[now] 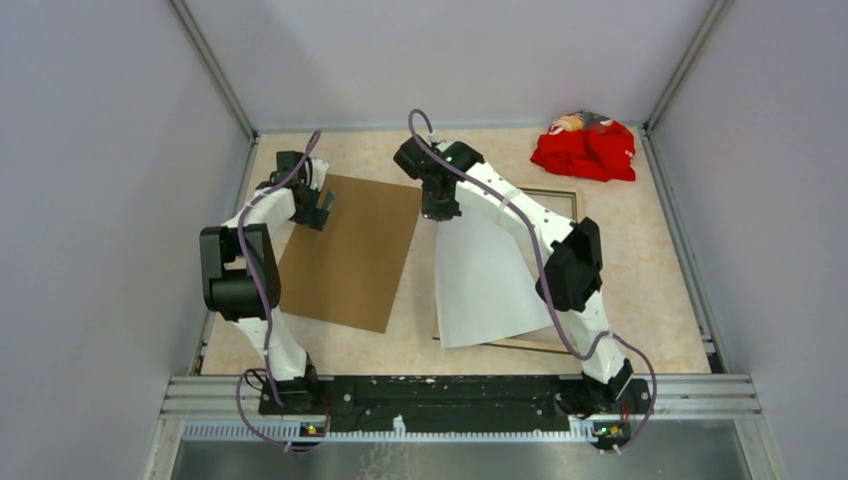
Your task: Put the photo into the frame
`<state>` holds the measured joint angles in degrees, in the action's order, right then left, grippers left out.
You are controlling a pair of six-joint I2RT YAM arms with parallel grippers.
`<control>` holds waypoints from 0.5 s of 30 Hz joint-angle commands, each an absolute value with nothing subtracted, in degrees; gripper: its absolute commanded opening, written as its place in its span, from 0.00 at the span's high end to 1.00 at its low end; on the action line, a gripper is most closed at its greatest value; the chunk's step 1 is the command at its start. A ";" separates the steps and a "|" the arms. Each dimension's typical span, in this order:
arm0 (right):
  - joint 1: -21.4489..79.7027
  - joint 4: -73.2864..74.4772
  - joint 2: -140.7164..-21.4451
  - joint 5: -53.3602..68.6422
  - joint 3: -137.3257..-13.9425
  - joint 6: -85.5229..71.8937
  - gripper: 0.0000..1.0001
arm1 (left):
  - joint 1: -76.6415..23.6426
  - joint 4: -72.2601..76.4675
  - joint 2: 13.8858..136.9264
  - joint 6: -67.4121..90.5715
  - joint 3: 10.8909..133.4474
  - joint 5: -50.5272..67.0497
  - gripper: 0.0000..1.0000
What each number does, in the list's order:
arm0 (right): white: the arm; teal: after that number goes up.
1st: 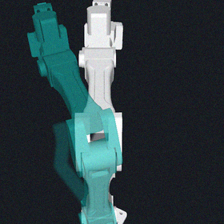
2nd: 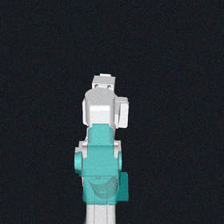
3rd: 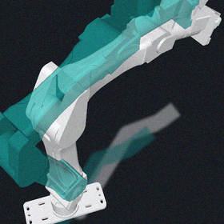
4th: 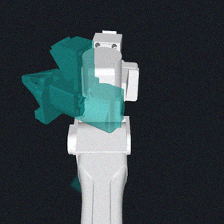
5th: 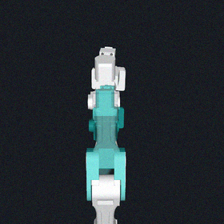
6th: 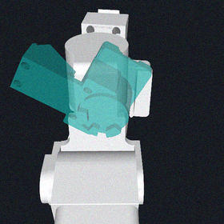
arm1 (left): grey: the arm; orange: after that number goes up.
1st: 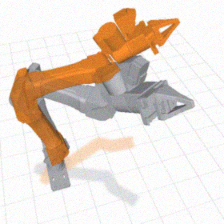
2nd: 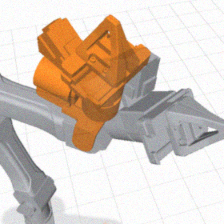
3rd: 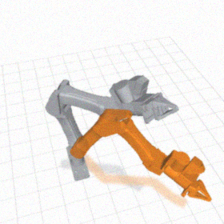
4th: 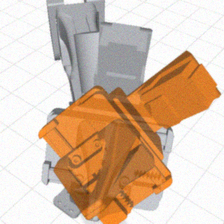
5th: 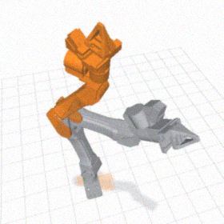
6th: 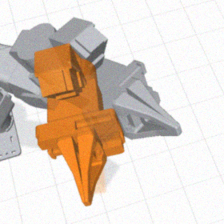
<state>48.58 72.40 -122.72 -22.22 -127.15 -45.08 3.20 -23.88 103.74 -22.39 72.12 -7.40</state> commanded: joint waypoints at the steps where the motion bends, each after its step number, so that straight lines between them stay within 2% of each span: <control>1: 45.72 72.73 -125.85 -23.16 -130.22 -57.46 1.00 | 3.00 -21.41 100.82 -22.55 70.88 -8.60 0.01; 15: 44.68 75.43 -118.96 -33.57 -121.10 -72.66 1.00 | 2.92 -20.55 101.36 -22.72 69.86 -8.44 0.01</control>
<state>45.21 74.00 -125.10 -27.64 -123.61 -66.70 3.20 -22.46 103.72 -22.48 70.57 -7.97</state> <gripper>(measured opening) 0.004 0.987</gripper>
